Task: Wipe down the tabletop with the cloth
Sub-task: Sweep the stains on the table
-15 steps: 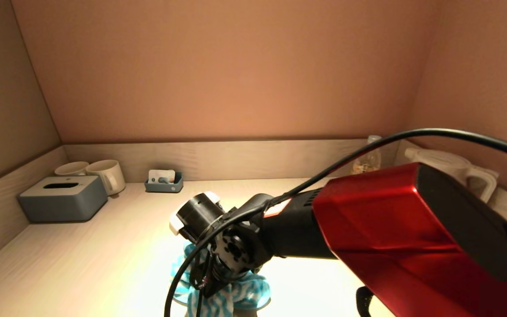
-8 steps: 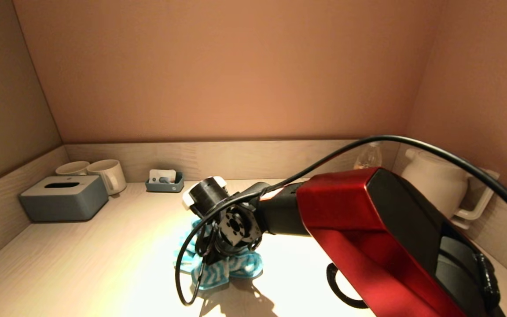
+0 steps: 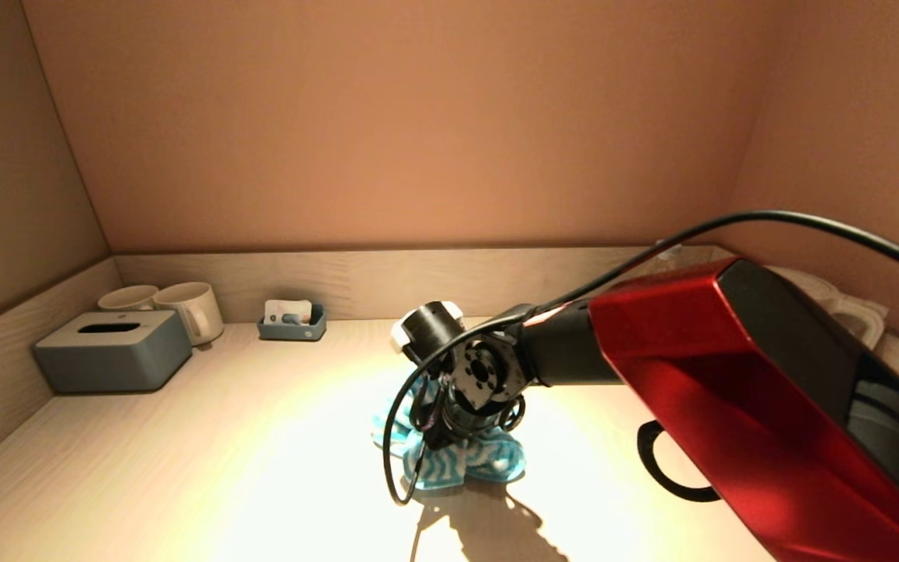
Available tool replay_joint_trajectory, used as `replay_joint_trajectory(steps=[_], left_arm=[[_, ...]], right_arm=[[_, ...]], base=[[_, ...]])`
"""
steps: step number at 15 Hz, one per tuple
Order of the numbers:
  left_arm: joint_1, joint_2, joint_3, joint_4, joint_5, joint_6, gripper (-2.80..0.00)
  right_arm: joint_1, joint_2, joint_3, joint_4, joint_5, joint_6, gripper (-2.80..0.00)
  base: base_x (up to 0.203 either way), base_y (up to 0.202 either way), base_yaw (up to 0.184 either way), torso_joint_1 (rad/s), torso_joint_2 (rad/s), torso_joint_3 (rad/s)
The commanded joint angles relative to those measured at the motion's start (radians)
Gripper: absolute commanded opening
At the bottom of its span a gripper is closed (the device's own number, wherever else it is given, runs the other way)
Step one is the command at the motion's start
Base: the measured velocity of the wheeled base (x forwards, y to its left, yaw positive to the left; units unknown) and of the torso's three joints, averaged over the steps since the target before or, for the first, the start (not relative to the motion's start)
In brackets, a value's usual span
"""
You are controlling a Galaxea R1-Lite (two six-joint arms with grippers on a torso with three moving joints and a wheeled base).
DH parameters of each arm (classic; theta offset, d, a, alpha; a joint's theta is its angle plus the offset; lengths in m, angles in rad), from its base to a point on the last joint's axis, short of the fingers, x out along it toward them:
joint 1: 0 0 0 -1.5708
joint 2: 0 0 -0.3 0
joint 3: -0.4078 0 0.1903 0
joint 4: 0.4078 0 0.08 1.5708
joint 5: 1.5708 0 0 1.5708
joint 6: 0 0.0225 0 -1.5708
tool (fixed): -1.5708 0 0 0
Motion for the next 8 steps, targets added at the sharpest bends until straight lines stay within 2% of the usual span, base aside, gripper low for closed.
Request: replay_joint_trajectory(steps=[1, 8], left_arm=[[0.0, 0.0, 0.0, 0.0, 0.0, -0.001, -2.8], [0.0, 0.0, 0.0, 0.0, 0.0, -0.001, -2.8]], right_arm=[[0.003, -0.1, 0.073, 0.0, 0.003, 0.001, -2.8], [-0.006, -0.415, 0.281, -0.088, 0.007, -0.007, -2.8]], base=[[0.0, 0.0, 0.0, 0.0, 0.0, 0.0], [0.0, 0.0, 0.0, 0.0, 0.0, 0.0]])
